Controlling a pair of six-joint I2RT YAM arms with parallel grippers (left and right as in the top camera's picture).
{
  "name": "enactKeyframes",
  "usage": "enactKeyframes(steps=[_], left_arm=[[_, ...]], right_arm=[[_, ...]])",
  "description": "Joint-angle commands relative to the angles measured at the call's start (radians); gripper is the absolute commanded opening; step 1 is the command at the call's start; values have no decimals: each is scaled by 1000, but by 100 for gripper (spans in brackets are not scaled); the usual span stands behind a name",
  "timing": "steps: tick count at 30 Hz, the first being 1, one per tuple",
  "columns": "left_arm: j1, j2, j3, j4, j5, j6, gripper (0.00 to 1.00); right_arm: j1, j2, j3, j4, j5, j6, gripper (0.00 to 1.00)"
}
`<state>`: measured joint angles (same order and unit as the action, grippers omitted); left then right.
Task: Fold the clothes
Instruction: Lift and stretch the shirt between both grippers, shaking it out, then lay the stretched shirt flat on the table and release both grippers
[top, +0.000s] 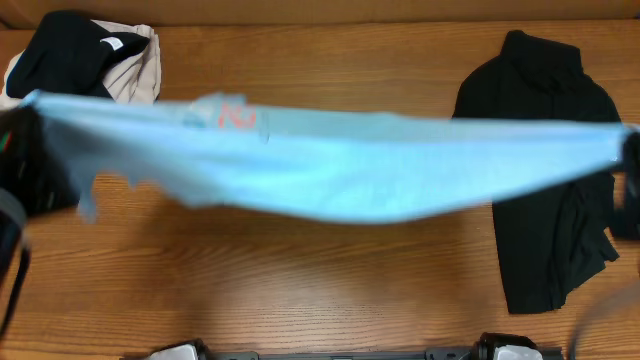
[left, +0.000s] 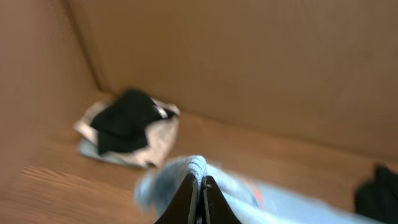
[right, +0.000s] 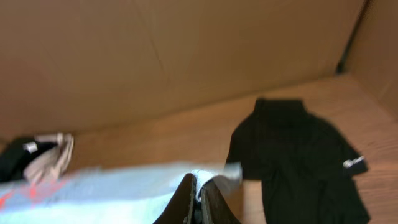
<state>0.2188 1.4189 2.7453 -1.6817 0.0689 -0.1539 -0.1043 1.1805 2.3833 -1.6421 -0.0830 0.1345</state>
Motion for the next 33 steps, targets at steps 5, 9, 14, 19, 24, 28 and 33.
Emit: enactKeyframes(steps=[5,9,14,19,24,28,33], left_arm=[[10,-138,8,49,-324,-59,4],[10,-129,3,51,-343,-60,4],[10,-43,3,52,-341,-60,4],[10,93,3,56,-316,-60,4],[10,270,3,58,-283,-60,4],[10,428,3,89,-264,-59,4],[-16,652,3,220,-143,-11,4]], right_arm=[[-3,-126,8,48,109,45,4],[-3,-113,-2,69,107,45,4],[-3,-75,-62,137,104,45,4],[-3,2,-177,216,68,44,4],[-3,142,-291,317,1,43,4],[-2,315,-347,411,-16,43,4],[-2,574,-359,570,-20,41,4]])
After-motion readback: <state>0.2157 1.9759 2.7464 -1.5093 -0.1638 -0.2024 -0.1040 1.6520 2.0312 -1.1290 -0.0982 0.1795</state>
